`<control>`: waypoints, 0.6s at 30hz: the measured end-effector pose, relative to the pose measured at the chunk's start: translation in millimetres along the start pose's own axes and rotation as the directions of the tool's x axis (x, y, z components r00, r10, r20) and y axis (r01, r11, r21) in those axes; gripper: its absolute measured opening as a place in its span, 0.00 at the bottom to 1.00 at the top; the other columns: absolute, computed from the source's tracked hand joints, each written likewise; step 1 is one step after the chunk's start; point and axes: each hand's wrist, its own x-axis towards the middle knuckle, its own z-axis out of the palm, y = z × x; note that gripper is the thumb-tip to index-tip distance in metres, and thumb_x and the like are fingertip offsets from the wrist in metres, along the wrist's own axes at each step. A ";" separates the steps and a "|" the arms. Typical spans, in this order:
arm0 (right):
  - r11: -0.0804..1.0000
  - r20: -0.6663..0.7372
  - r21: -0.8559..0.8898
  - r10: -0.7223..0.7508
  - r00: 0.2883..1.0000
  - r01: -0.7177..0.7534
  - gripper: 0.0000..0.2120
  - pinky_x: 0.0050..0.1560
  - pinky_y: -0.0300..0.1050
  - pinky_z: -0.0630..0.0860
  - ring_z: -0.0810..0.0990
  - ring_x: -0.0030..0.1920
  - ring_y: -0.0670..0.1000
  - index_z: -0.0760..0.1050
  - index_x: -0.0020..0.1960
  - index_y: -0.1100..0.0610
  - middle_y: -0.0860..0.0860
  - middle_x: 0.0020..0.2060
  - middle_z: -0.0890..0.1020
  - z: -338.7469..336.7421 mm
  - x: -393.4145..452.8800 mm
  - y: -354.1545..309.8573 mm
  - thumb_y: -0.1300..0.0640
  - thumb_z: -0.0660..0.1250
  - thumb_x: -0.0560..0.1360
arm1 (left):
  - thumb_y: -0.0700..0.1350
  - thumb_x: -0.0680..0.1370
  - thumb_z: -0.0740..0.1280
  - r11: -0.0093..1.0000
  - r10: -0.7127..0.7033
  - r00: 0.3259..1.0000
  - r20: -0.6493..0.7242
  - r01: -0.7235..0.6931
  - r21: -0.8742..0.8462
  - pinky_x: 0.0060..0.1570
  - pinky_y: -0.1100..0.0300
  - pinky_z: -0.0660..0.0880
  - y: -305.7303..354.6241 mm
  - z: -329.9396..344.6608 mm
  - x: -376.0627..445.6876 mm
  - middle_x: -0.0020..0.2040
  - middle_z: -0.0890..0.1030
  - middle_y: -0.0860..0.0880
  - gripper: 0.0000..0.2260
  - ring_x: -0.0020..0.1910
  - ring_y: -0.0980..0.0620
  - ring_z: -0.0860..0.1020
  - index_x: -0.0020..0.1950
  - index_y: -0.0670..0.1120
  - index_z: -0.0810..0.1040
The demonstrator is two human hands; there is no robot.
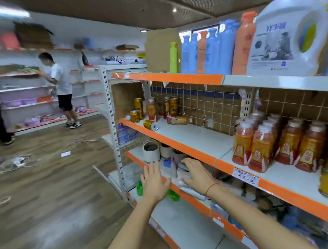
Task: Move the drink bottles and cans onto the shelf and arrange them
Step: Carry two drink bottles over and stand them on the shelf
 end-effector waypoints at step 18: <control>0.997 0.032 -0.016 -0.071 0.997 0.071 0.27 0.70 0.46 0.62 0.63 0.70 0.53 0.61 0.72 0.57 0.53 0.68 0.67 72.9 166.6 -58.8 0.52 0.65 0.76 | 0.54 0.80 0.60 0.993 -0.116 0.993 -0.030 0.115 -0.039 0.73 0.44 0.43 -142.9 -49.8 110.5 0.79 0.41 0.48 0.36 0.77 0.44 0.41 0.78 0.46 0.41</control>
